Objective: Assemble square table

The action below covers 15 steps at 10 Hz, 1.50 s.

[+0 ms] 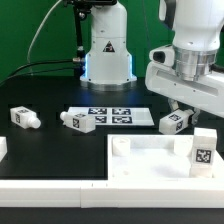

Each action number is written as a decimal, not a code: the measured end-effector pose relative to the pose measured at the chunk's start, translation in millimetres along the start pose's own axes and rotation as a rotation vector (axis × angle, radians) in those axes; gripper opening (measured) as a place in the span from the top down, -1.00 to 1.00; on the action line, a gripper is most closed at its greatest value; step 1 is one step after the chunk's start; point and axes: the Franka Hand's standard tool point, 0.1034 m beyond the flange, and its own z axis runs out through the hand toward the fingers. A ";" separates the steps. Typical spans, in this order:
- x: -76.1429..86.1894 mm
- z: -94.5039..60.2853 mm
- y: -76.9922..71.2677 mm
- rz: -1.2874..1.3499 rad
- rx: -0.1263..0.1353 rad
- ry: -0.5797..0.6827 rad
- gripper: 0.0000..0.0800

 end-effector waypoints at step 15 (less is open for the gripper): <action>82.7 -47.6 27.5 -0.315 -0.090 -0.447 -0.62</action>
Offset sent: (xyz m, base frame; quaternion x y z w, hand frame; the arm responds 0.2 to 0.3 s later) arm -0.0264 -0.0231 -0.0172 0.0347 0.0048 -0.2081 0.9775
